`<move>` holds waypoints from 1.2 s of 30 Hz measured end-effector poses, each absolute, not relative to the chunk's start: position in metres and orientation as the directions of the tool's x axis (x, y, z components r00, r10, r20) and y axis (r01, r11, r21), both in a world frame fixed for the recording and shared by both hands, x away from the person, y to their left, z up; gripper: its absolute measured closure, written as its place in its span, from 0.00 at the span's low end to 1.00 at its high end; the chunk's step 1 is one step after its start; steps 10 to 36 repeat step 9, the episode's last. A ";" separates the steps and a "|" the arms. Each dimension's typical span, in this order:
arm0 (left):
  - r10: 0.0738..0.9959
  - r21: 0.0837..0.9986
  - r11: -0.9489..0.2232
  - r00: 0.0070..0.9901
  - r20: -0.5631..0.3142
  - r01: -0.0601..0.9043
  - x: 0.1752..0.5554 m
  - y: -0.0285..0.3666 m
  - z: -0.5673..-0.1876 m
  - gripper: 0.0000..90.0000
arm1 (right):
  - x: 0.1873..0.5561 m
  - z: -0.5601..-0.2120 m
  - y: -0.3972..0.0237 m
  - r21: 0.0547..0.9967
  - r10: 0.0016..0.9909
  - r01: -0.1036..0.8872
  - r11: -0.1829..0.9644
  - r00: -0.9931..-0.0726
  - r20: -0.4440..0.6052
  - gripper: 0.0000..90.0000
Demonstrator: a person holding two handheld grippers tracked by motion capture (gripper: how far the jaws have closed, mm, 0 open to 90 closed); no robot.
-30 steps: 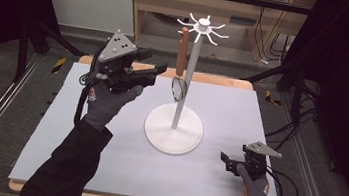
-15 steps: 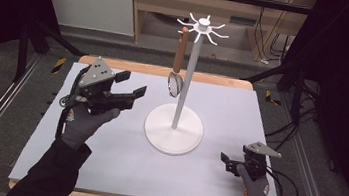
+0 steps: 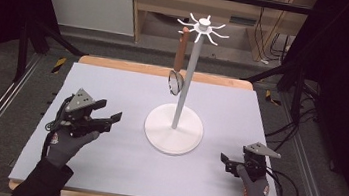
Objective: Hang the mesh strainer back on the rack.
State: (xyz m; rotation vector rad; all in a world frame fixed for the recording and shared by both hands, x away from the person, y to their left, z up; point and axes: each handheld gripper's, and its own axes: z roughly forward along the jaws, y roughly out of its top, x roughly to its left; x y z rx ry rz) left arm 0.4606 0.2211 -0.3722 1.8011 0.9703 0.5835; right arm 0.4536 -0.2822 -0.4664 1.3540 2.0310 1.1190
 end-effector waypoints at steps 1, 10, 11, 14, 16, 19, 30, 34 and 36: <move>0.825 0.905 -0.213 0.565 -0.036 0.369 0.460 0.224 -0.377 0.32 | 0.453 -0.466 -0.282 0.821 0.907 0.539 0.188 -0.416 0.066 0.07; 0.854 0.878 -0.177 0.513 -0.088 0.444 0.455 0.251 -0.414 0.30 | 0.453 -0.467 -0.283 0.818 0.911 0.543 0.189 -0.409 0.061 0.07; 0.854 0.878 -0.177 0.513 -0.088 0.444 0.455 0.251 -0.414 0.30 | 0.453 -0.467 -0.283 0.818 0.911 0.543 0.189 -0.409 0.061 0.07; 0.854 0.878 -0.177 0.513 -0.088 0.444 0.455 0.251 -0.414 0.30 | 0.453 -0.467 -0.283 0.818 0.911 0.543 0.189 -0.409 0.061 0.07; 0.854 0.878 -0.177 0.513 -0.088 0.444 0.455 0.251 -0.414 0.30 | 0.453 -0.467 -0.283 0.818 0.911 0.543 0.189 -0.409 0.061 0.07; 0.854 0.878 -0.177 0.513 -0.088 0.444 0.455 0.251 -0.414 0.30 | 0.453 -0.467 -0.283 0.818 0.911 0.543 0.189 -0.409 0.061 0.07; 0.854 0.878 -0.177 0.513 -0.088 0.444 0.455 0.251 -0.414 0.30 | 0.453 -0.467 -0.283 0.818 0.911 0.543 0.189 -0.409 0.061 0.07; 0.854 0.878 -0.177 0.513 -0.088 0.444 0.455 0.251 -0.414 0.30 | 0.453 -0.467 -0.283 0.818 0.911 0.543 0.189 -0.409 0.061 0.07; 0.854 0.878 -0.177 0.513 -0.088 0.444 0.455 0.251 -0.414 0.30 | 0.453 -0.467 -0.283 0.818 0.911 0.543 0.189 -0.409 0.061 0.07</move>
